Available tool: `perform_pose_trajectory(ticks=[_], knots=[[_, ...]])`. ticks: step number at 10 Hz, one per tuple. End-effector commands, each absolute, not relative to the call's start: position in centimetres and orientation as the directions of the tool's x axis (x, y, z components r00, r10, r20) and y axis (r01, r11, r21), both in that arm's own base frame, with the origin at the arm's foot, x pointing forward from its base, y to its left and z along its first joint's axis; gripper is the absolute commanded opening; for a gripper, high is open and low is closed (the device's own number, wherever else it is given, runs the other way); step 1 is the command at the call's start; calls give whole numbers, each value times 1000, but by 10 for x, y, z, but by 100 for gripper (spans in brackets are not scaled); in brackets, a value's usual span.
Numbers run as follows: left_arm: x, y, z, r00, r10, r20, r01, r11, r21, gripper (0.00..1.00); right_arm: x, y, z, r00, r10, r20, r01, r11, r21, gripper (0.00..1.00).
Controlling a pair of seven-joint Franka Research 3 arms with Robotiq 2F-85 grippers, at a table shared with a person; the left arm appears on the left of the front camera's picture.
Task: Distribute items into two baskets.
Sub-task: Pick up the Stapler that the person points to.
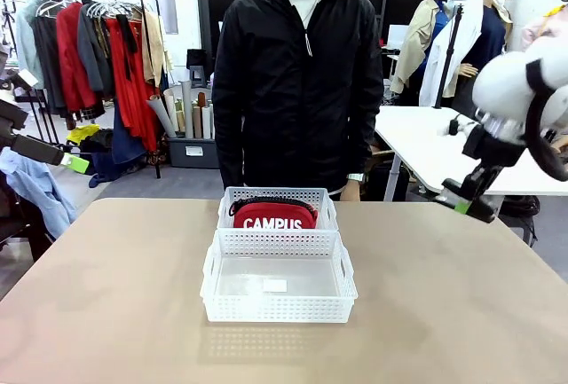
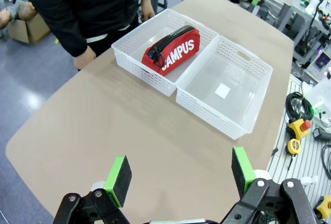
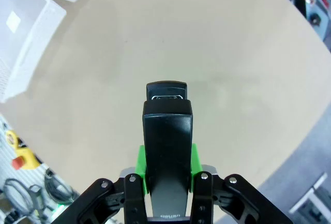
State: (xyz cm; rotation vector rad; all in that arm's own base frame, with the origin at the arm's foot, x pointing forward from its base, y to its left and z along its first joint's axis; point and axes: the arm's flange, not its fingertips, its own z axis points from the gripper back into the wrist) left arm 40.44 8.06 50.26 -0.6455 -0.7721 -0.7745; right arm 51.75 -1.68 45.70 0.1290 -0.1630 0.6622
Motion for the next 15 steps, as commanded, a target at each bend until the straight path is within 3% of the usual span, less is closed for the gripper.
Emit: perform_pose_trajectory(ticks=[1, 5, 7, 15], knots=[[402, 79, 502, 475, -341, 811, 798, 556, -233, 100, 502, -8, 498, 838, 521, 160, -530, 848, 19, 0], [402, 79, 502, 475, -341, 811, 798, 556, -233, 100, 468, 6, 554, 906, 391, 162, -381, 920, -91, 0], [402, 79, 502, 475, -341, 811, 798, 556, -233, 100, 464, 6, 558, 893, 418, 166, -418, 908, -36, 0], [402, 79, 502, 475, -341, 811, 798, 556, -233, 100, 467, 0, 559, 888, 421, 184, -417, 907, -60, 0]])
